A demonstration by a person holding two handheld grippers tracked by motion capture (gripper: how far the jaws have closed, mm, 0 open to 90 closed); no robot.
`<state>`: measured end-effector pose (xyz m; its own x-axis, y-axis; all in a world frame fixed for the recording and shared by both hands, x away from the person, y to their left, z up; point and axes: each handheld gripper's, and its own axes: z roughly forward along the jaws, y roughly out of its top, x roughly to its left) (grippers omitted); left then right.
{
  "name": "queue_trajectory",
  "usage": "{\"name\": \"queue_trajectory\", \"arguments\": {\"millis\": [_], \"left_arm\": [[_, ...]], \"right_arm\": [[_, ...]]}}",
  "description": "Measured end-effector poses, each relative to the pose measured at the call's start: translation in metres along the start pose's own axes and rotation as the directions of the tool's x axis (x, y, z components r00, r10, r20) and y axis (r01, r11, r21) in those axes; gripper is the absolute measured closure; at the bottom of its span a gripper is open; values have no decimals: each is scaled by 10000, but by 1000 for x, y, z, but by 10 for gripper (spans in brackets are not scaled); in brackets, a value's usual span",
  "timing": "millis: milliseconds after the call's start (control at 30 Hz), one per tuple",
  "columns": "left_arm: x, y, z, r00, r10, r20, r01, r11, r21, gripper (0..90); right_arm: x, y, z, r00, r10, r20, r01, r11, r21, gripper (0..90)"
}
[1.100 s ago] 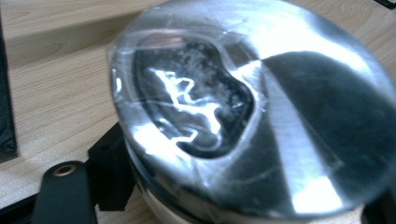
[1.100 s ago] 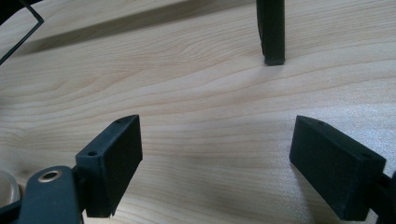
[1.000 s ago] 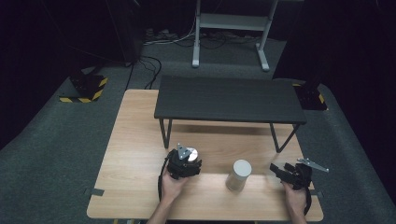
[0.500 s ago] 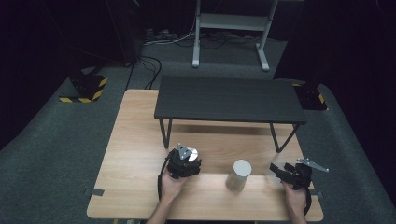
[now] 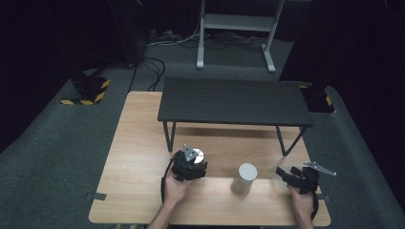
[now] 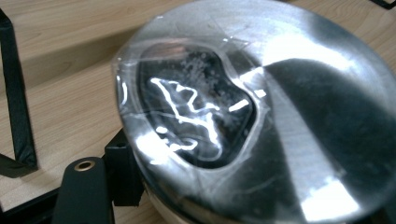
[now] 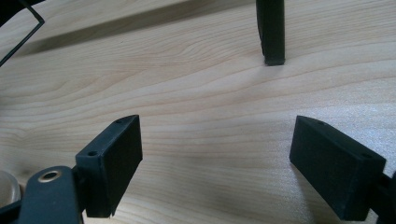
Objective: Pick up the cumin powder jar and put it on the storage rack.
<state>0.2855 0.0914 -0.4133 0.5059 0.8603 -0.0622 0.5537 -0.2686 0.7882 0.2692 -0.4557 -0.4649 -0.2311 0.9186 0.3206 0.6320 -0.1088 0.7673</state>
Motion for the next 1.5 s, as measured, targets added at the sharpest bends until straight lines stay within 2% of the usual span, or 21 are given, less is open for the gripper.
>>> {"name": "queue_trajectory", "arguments": {"millis": [267, 600, 867, 1000, 1167, 1233, 1500], "left_arm": [[4, 15, -9, 9997, 22, 225, -23, 10000, 46, 302], [7, 38, -23, 9971, 475, 594, -477, 9989, 17, 302], [10, 63, -39, 9897, 1012, 1017, -1003, 9949, -144, 302], [12, 73, -46, 9856, 1146, 1241, -1127, 9934, -218, 303], [14, 87, -55, 9797, 1362, 1472, -1336, 9907, -273, 303], [15, 96, -60, 9754, 1509, 1606, -1484, 9885, -275, 303], [19, 111, -68, 9706, 1510, 1875, -1472, 9885, -342, 304]], "right_arm": [[0, 0, 0, 10000, 10, -9, -10, 10000, -3, 166], [-1, 0, 0, 10000, 39, -36, -39, 10000, -20, 164], [-1, -1, 0, 10000, 71, -50, -71, 10000, -28, 164], [-1, -1, 0, 10000, 72, -49, -72, 10000, -27, 163], [-1, -1, 0, 10000, 75, -56, -75, 10000, -30, 163], [-2, -1, 0, 10000, 77, -60, -77, 10000, -32, 162], [-2, -1, 0, 9999, 82, -69, -82, 10000, -38, 162]]}}
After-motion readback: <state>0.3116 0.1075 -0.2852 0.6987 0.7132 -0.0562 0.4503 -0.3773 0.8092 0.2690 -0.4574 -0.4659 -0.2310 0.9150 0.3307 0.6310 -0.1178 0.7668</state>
